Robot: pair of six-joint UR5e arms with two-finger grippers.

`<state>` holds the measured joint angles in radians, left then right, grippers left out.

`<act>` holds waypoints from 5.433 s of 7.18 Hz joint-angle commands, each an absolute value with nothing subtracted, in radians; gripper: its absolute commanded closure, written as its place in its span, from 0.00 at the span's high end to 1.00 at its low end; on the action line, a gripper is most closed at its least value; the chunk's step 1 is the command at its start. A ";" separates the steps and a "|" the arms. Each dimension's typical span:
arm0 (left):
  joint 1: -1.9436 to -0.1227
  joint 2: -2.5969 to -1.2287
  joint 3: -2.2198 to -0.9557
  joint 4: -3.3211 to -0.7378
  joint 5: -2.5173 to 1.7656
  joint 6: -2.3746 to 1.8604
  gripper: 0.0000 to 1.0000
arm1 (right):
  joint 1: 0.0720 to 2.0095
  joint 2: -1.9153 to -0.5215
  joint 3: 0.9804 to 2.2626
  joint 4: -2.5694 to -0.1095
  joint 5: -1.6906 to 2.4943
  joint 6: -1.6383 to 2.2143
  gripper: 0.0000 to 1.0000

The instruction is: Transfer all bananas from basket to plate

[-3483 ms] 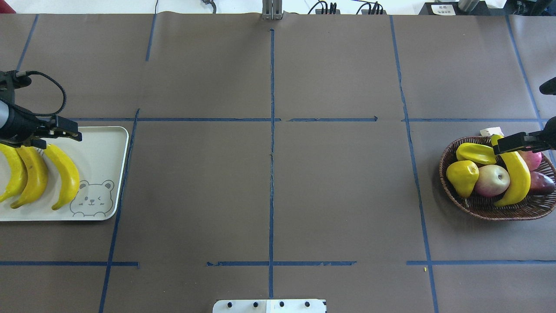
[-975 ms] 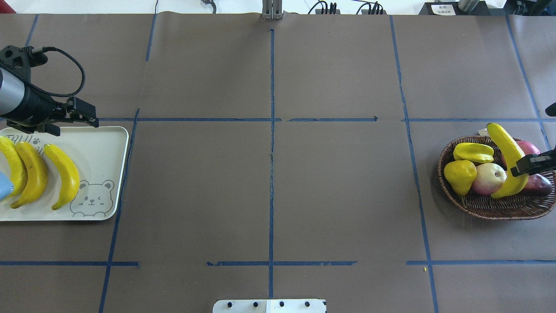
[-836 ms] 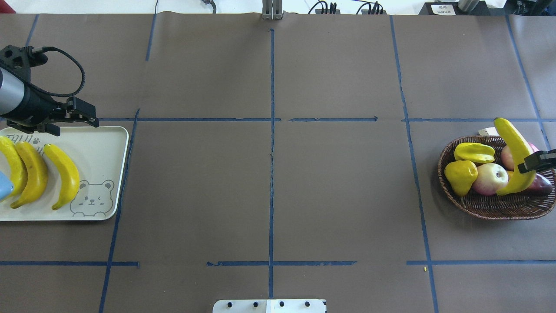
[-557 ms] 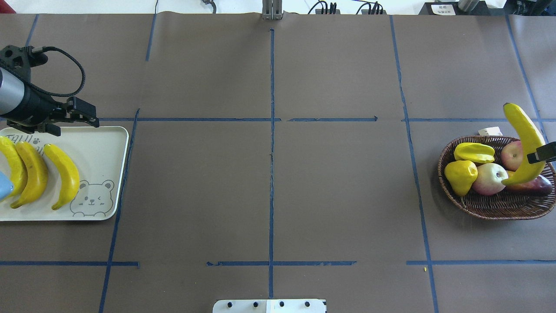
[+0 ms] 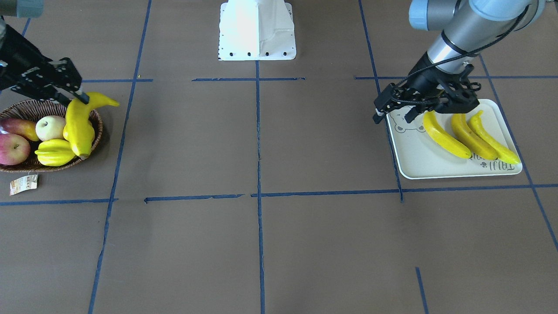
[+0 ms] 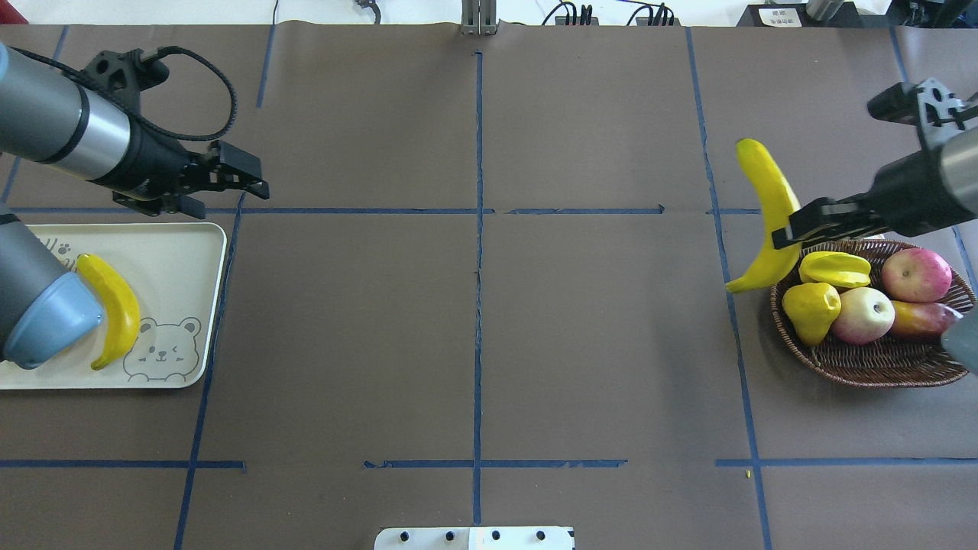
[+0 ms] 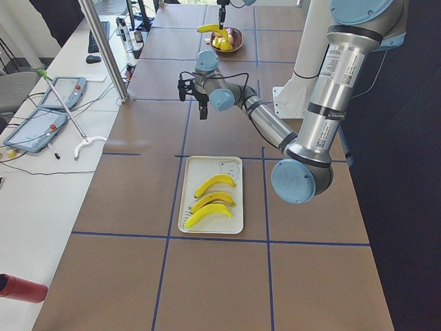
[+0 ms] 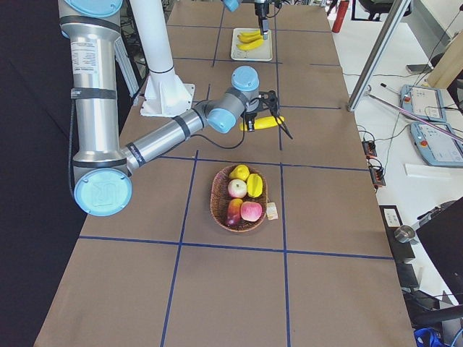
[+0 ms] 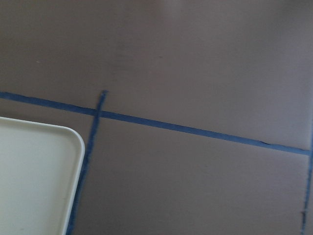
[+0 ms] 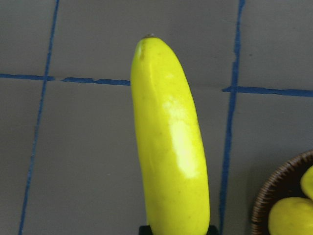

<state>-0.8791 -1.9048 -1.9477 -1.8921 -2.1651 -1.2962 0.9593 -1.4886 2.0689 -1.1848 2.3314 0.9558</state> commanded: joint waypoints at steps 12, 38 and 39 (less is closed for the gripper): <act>-0.606 -2.335 -1.640 -2.177 -2.040 -1.618 0.75 | 0.554 -1.074 2.019 -1.287 1.996 1.249 0.01; -1.398 -1.642 -1.731 -1.658 -2.288 -0.249 1.00 | 1.533 -1.486 1.926 -1.904 2.388 -0.115 1.00; -1.519 -1.641 -1.609 -1.660 -2.424 -0.089 1.00 | 1.614 -1.527 1.836 -1.902 2.390 -0.281 1.00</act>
<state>-1.3690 -1.6511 -1.7335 -1.6592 -2.2787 -0.2897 1.5047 -1.4794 1.9422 -1.9036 2.3636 -0.0652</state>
